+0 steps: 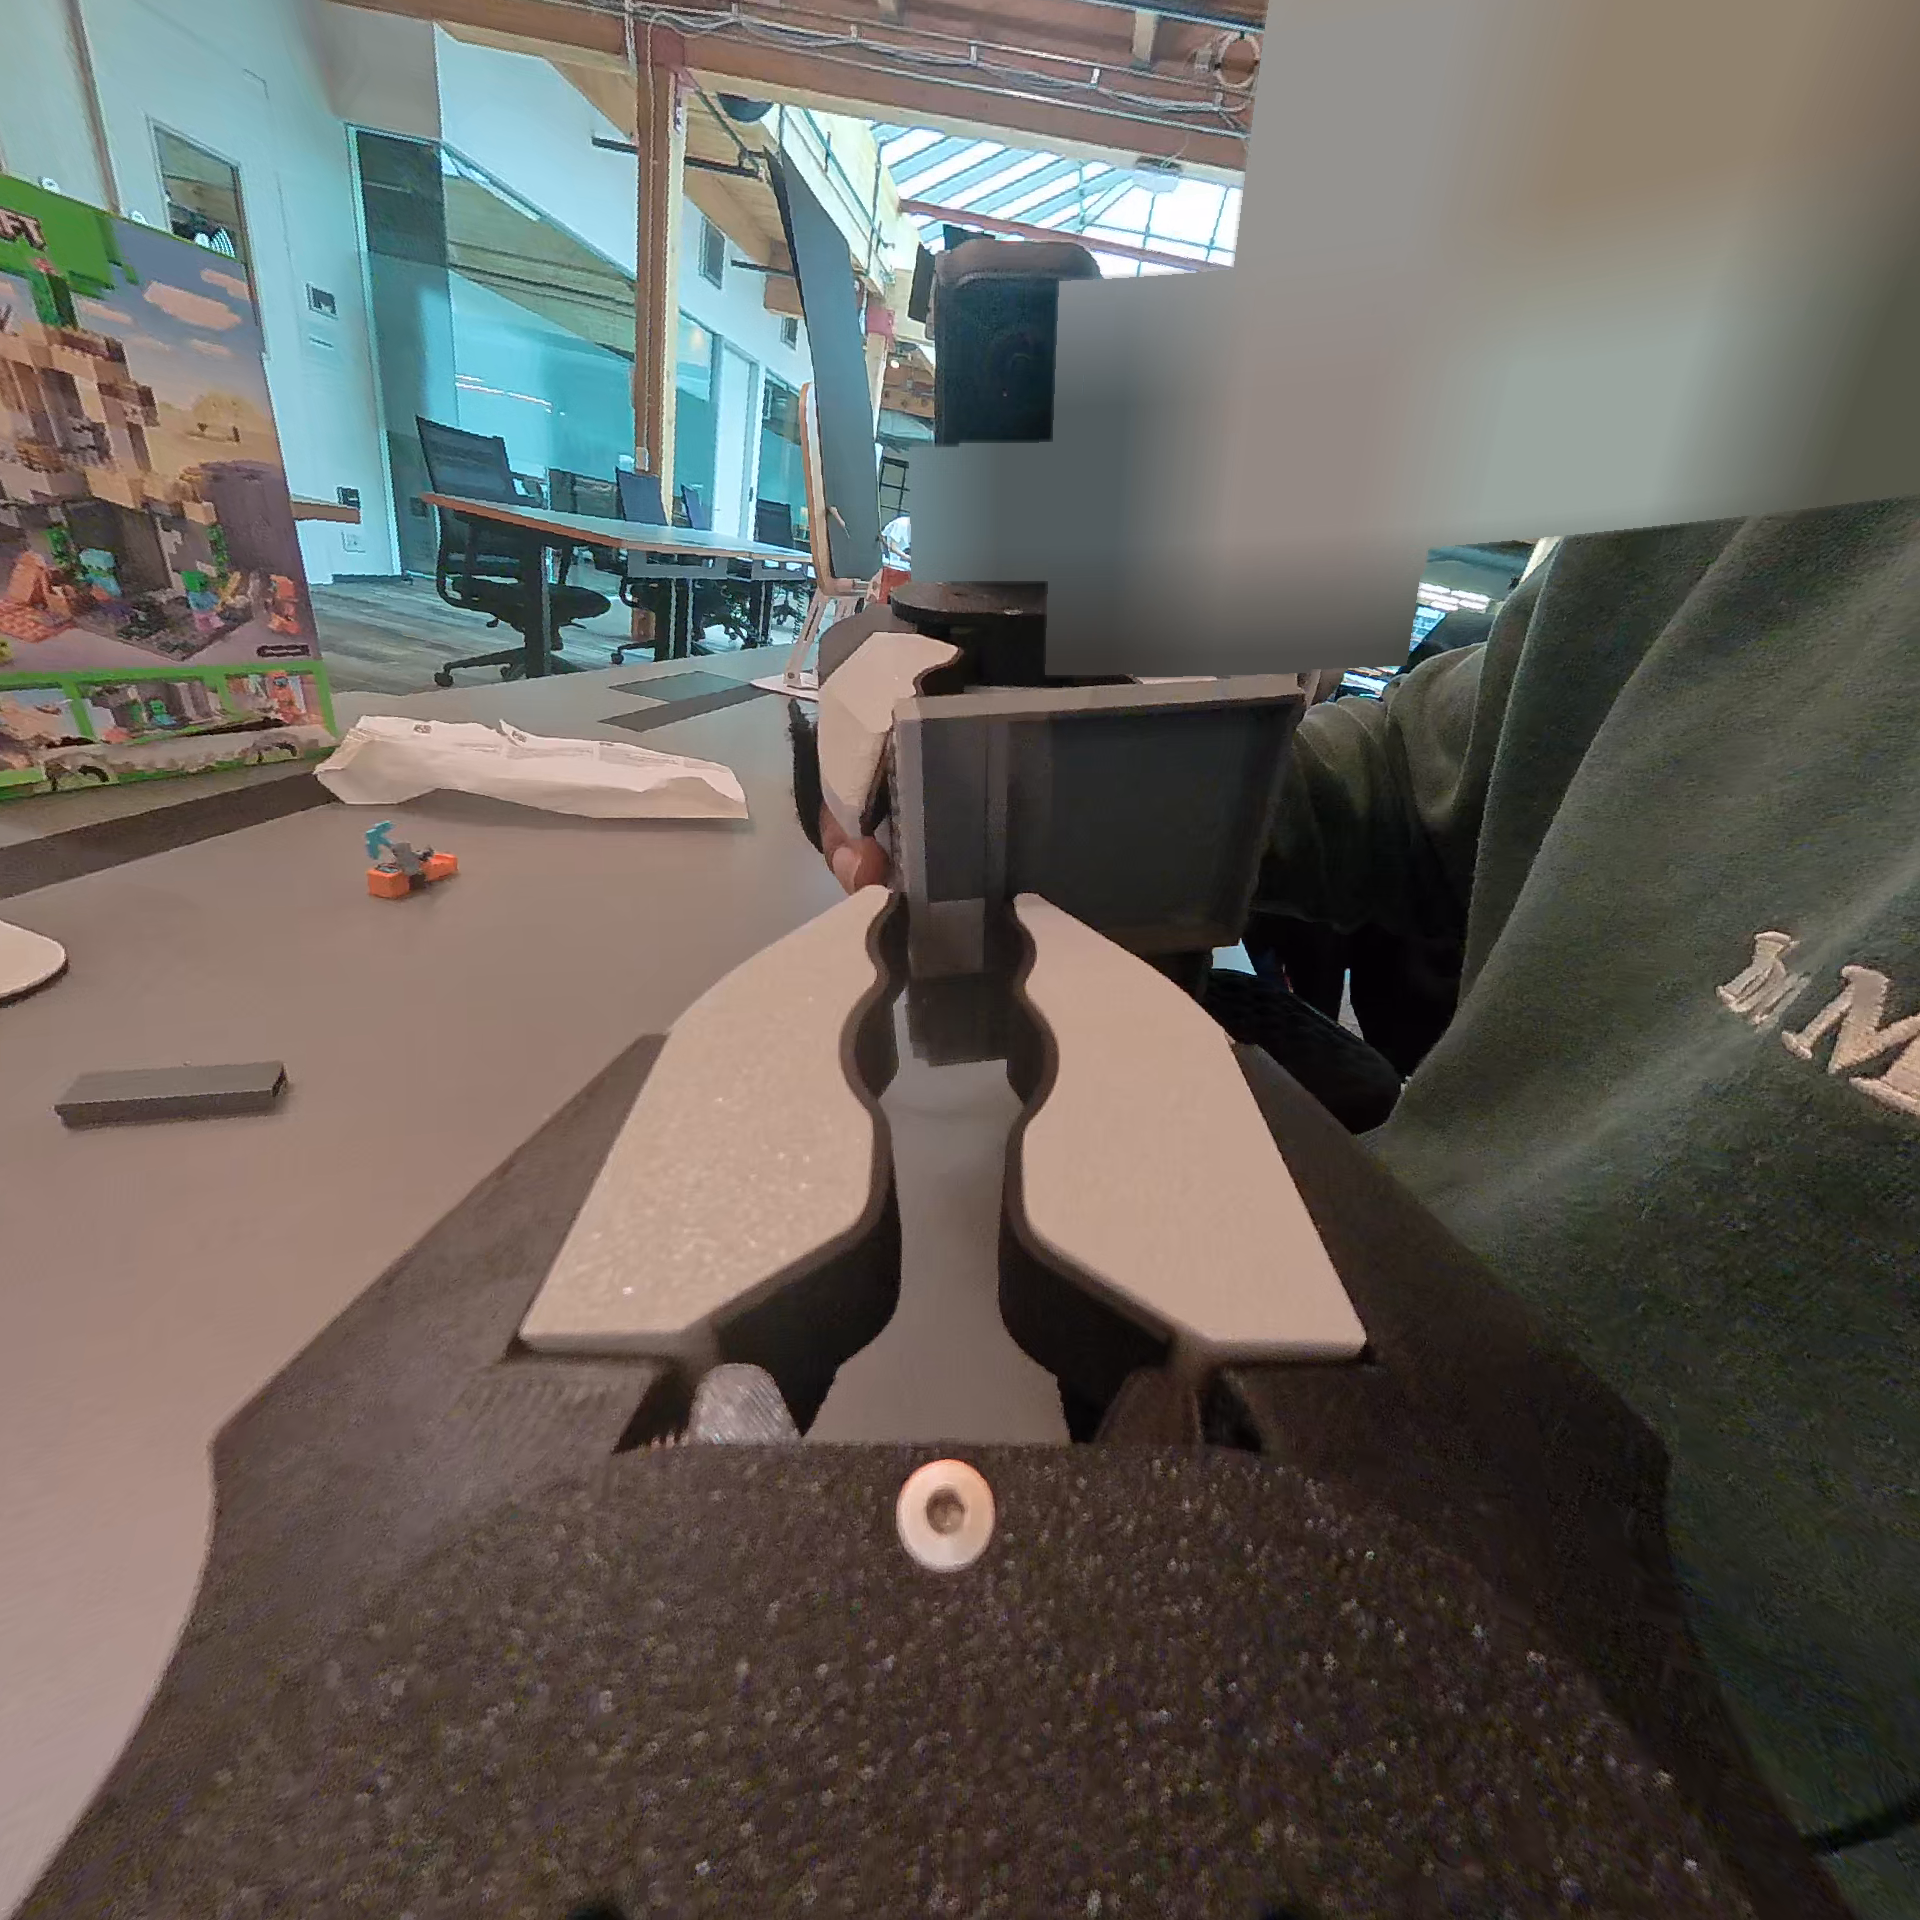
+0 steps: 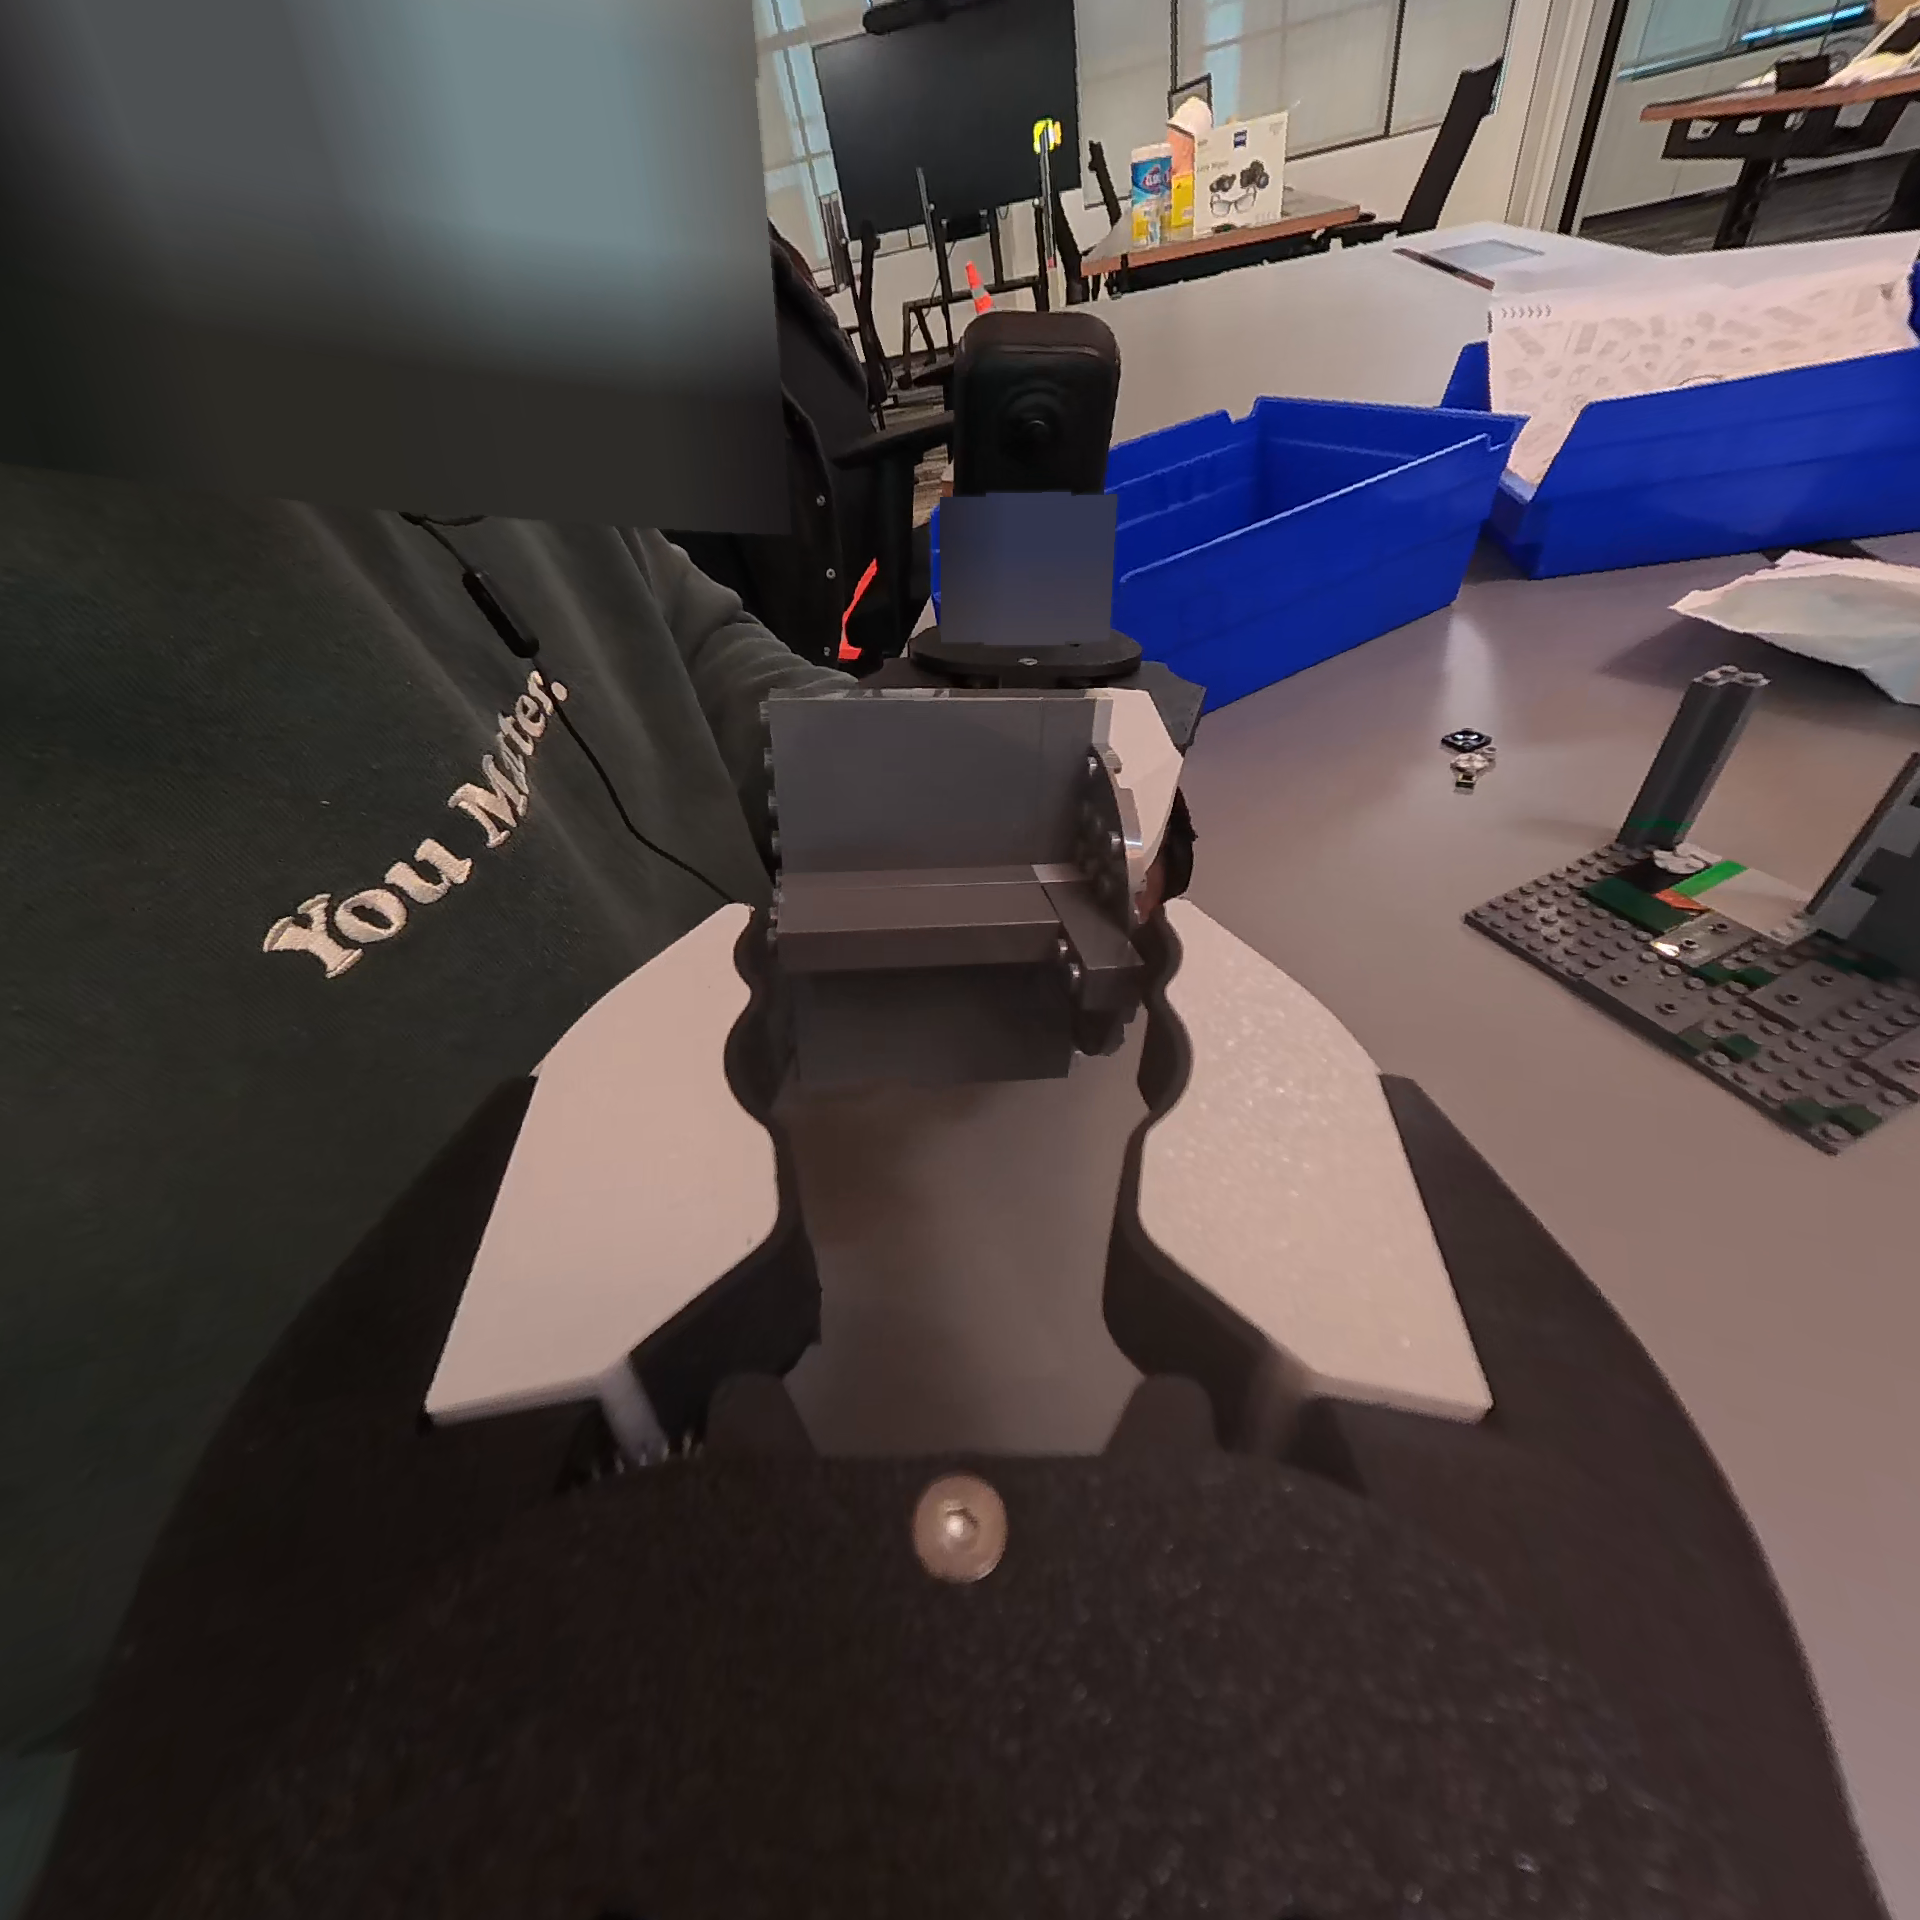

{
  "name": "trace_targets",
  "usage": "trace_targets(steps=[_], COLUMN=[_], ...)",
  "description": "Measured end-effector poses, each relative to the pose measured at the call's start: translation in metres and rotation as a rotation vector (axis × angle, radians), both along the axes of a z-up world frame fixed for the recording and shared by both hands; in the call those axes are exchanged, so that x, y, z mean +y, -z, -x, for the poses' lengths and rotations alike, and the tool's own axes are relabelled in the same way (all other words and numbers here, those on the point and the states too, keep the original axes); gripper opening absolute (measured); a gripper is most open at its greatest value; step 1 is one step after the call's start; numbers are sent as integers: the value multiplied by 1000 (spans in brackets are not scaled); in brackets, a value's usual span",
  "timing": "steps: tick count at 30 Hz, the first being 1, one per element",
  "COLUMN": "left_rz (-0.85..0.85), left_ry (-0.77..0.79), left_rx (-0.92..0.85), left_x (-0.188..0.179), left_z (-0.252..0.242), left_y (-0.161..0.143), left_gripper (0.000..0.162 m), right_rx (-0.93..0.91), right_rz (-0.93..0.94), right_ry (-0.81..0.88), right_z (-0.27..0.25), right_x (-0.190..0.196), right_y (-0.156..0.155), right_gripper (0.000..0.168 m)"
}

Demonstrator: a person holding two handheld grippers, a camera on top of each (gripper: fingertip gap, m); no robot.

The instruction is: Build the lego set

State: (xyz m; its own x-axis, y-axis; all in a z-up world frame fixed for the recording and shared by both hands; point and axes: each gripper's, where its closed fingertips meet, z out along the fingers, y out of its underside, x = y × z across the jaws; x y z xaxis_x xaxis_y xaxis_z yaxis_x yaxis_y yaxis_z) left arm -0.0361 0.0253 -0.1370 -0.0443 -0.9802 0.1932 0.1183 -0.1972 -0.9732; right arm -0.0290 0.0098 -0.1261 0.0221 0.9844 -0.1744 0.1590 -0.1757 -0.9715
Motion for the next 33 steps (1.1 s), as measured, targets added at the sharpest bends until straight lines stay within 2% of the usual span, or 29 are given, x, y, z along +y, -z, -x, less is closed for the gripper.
trace_targets(steps=[17,33], left_rz=[-14,0], left_ry=[-18,7], left_rx=[-3,-21], left_x=[0,-2], left_z=[1,1], left_y=[-2,-5], left_gripper=[16,16], right_rx=[51,76], right_rz=[-47,35], right_ry=[48,-2], right_z=[3,6], right_x=[0,-3], right_y=[-3,-9], right_gripper=[69,69])
